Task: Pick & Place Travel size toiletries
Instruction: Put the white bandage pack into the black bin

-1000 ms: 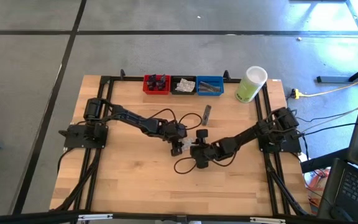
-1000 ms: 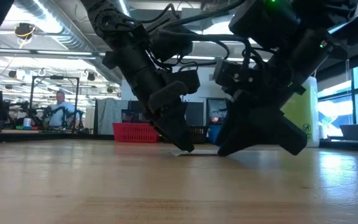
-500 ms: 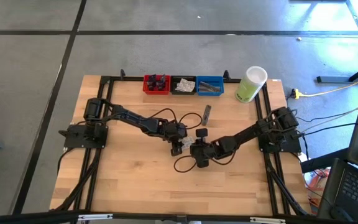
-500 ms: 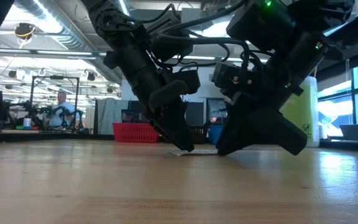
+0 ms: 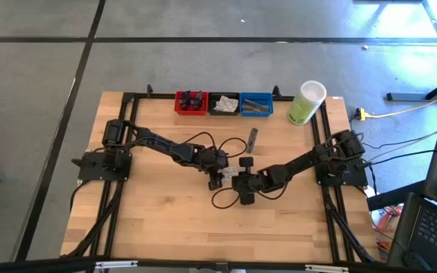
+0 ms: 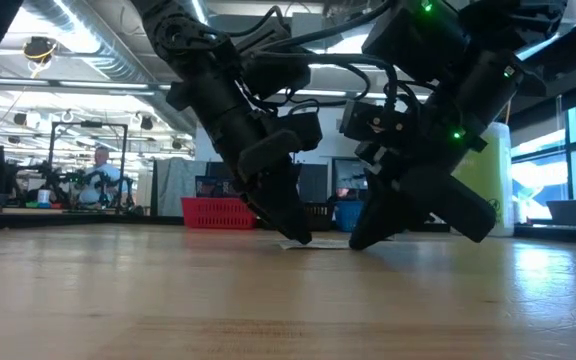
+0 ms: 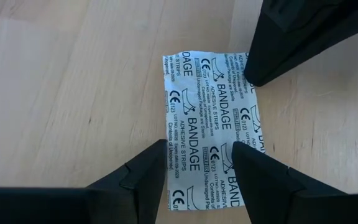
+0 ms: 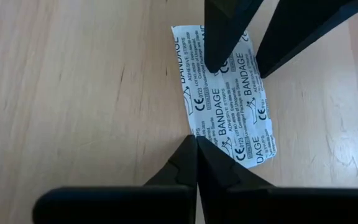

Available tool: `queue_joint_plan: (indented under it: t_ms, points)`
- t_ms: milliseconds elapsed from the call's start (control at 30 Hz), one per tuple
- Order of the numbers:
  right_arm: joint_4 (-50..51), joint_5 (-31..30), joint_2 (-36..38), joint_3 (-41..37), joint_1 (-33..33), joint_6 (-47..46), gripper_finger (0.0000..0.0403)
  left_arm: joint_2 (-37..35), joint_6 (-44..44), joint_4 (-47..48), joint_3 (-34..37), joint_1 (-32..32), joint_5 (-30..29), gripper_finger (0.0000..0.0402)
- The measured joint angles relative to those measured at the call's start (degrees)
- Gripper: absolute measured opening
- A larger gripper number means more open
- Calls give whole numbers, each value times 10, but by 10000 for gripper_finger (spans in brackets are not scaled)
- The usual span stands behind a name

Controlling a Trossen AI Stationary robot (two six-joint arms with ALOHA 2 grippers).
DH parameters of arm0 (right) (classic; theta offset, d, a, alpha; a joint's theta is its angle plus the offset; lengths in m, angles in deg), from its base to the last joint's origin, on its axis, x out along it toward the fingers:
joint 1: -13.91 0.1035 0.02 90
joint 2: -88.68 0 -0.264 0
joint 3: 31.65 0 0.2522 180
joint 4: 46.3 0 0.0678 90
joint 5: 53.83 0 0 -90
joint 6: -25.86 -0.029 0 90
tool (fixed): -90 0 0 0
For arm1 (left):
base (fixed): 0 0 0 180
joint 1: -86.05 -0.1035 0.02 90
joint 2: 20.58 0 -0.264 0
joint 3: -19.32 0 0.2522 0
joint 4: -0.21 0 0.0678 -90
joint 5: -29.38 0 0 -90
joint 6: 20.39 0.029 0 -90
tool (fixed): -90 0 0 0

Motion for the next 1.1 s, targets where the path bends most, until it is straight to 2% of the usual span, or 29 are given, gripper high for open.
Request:
queue_joint_plan:
  t_ms: [267,433,800,1100]
  points:
    - [0,-9,5,0,32,2,2,0,16,6,0,1,-7,182]
    - [7,10,33,-3,51,2,1,0,26,6,0,1,-10,182]
    - [6,-13,64,-2,68,-17,1,0,71,7,0,1,-11,182]
    - [0,-20,65,-1,68,-39,58,0,32,9,0,-4,-7,165]
